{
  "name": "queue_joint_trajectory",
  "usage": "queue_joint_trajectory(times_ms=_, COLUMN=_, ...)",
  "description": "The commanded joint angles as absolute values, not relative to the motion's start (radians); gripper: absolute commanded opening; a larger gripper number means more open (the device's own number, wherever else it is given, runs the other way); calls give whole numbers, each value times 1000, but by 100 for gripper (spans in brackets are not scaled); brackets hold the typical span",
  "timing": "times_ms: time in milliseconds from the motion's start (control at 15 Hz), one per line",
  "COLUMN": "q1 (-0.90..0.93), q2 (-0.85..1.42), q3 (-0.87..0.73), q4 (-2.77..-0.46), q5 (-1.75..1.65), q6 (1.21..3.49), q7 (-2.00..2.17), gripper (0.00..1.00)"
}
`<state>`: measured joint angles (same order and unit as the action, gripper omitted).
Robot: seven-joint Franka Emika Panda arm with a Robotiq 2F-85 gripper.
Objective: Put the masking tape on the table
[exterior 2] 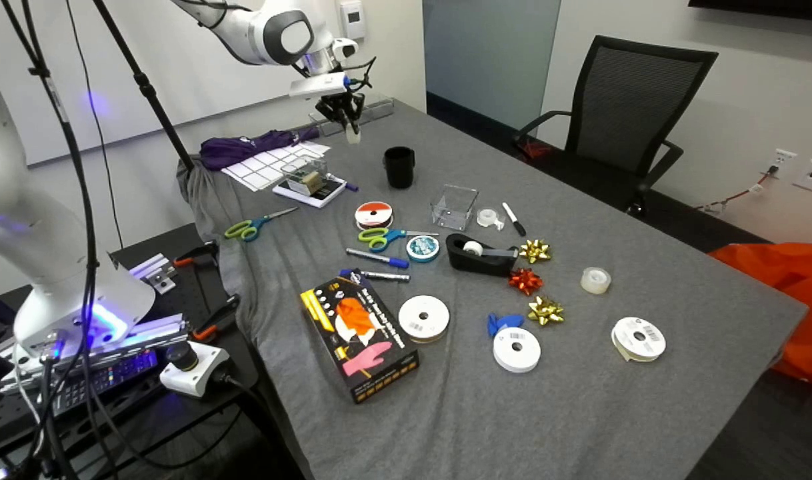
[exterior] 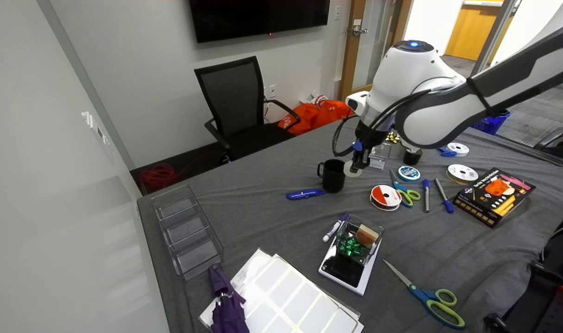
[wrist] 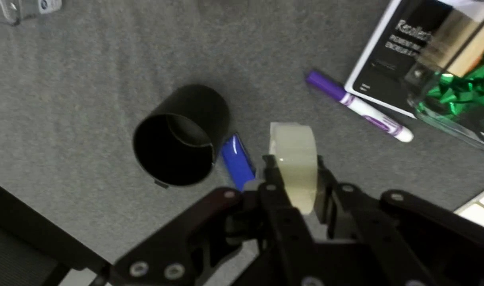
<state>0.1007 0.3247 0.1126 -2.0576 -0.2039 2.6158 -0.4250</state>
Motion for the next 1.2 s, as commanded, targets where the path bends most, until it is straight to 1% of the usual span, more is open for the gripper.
queue_joint_trajectory(times_ms=0, q1=158, q2=381, q3=28, q4=-2054, q5=-400, q6=2652, q7=-257, gripper=6)
queue_joint_trajectory(times_ms=267, q1=213, q2=438, q3=-45, q4=-2057, q5=-594, q6=2681, q7=-87, gripper=6)
queue_joint_trajectory(times_ms=467, q1=226, q2=476, q3=-69, q4=-2043, q5=-669, q6=2682, q7=-12, gripper=6)
queue_joint_trajectory(times_ms=533, q1=229, q2=482, q3=-68, q4=-2047, q5=-683, q6=2683, q7=7, gripper=47)
queue_joint_trajectory(times_ms=600, q1=227, q2=488, q3=-68, q4=-2048, q5=-691, q6=2685, q7=19, gripper=48)
queue_joint_trajectory(times_ms=667, q1=217, q2=492, q3=-62, q4=-2044, q5=-689, q6=2683, q7=15, gripper=54)
queue_joint_trajectory(times_ms=933, q1=219, q2=495, q3=-55, q4=-2052, q5=-685, q6=2679, q7=21, gripper=83)
queue_joint_trajectory(times_ms=1067, q1=221, q2=493, q3=-52, q4=-2057, q5=-683, q6=2678, q7=22, gripper=95)
queue_joint_trajectory(times_ms=1133, q1=222, q2=494, q3=-49, q4=-2058, q5=-679, q6=2676, q7=20, gripper=99)
